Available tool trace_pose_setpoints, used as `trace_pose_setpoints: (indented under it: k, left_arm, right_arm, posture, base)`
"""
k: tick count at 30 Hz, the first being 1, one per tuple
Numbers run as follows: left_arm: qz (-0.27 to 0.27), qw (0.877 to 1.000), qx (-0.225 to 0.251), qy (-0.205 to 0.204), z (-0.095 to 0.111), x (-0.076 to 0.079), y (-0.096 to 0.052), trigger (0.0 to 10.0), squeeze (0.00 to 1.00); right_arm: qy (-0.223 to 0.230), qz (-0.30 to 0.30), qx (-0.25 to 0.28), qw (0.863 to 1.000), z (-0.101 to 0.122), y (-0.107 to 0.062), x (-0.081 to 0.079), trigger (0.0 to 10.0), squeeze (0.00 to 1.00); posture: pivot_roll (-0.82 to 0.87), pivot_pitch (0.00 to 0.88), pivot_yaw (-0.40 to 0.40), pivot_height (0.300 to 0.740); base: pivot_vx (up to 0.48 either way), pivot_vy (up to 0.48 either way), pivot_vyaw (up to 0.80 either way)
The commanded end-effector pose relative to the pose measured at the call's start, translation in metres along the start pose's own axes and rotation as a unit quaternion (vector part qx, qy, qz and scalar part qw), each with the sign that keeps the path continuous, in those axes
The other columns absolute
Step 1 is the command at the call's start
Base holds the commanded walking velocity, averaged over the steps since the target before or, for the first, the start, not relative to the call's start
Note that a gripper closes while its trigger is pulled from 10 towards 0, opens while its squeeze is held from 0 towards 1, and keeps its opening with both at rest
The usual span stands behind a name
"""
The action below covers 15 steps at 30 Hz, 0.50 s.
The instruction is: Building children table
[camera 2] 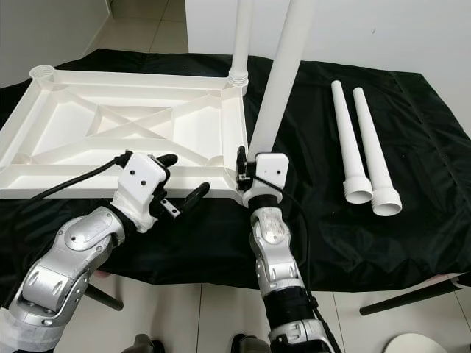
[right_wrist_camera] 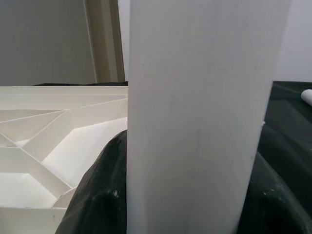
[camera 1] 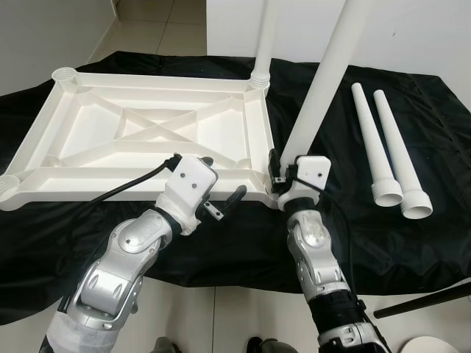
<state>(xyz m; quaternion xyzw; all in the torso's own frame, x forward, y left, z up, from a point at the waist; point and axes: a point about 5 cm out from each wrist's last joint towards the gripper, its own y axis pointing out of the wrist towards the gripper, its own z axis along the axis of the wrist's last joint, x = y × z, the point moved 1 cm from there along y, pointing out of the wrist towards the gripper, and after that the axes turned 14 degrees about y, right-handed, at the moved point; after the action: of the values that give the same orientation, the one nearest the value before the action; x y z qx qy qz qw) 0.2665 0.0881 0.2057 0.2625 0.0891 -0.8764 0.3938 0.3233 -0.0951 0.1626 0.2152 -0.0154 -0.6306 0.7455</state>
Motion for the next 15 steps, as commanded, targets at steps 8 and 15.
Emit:
trace_pose_setpoints:
  k: [8,15]
  left_arm:
    - [-0.008,1.0,-0.003,0.004,-0.002,0.002,0.001,10.0,0.0]
    - [-0.01,1.0,-0.003,0.006,-0.002,0.002,0.002,10.0,0.0]
  right_arm:
    - [-0.072,0.047,-0.066,0.994,-0.031,-0.024,0.01,10.0,0.0]
    - [-0.02,0.063,-0.088,0.994,-0.038,-0.028,0.013,10.0,0.0]
  posture:
    - [-0.01,0.107,-0.025,0.74]
    - [-0.01,0.105,-0.017,0.74]
  base:
    - [0.0,0.0,0.0]
    - [0.0,0.0,0.0]
